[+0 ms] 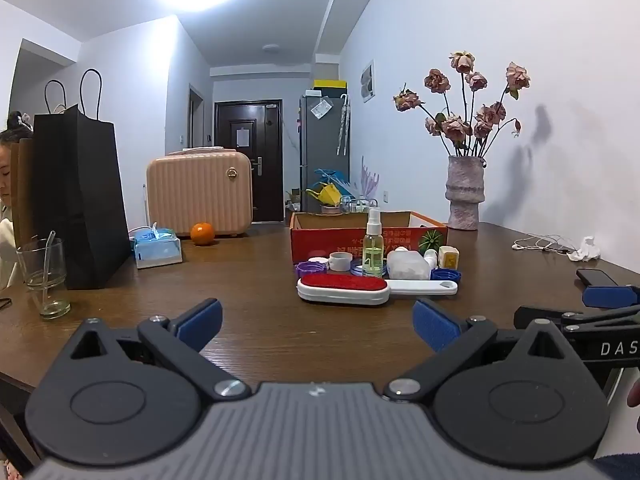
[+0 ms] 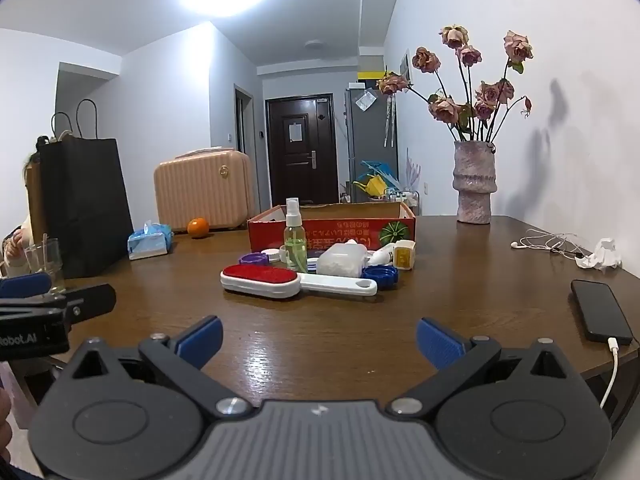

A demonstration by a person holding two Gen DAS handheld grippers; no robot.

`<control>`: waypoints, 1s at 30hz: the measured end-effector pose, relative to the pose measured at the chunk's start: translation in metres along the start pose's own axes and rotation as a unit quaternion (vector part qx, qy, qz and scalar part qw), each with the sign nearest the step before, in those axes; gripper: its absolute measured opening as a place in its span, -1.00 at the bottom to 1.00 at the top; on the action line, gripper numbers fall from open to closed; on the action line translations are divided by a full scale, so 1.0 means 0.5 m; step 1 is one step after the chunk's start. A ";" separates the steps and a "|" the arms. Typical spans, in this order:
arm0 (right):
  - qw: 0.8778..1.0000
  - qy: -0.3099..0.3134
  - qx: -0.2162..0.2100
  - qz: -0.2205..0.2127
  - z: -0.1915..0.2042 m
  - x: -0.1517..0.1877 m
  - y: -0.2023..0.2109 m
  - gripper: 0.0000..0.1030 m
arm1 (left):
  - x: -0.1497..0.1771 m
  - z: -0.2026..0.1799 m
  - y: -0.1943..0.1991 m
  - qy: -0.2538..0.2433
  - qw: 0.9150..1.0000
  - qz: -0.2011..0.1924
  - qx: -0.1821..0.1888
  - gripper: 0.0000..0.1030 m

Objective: Organize rigid objects

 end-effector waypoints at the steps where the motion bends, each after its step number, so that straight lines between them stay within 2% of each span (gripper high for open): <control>1: 1.000 -0.001 0.001 0.003 0.001 -0.001 -0.001 1.00 | 0.000 0.000 0.000 0.001 1.000 0.000 -0.002 1.00; 9: 1.000 0.002 -0.002 0.002 -0.001 0.002 0.000 1.00 | 0.000 -0.004 0.003 0.007 1.000 0.000 -0.016 1.00; 10: 1.000 0.002 -0.002 0.002 -0.008 0.005 0.003 1.00 | 0.000 0.000 -0.001 0.003 1.000 0.000 0.004 1.00; 30: 1.000 0.011 0.009 0.004 0.006 0.001 -0.005 1.00 | 0.001 -0.001 -0.004 0.003 1.000 0.000 0.003 1.00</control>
Point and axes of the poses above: each gripper's, at about its wrist camera, not at the fingertips, and y roughly against the way its jaws point, z to its left, x to its underside, the point moved 2 cm from there along -y, roughly the way its jaws point, and after that the axes turned 11 degrees about -y, right-handed, at the moved point
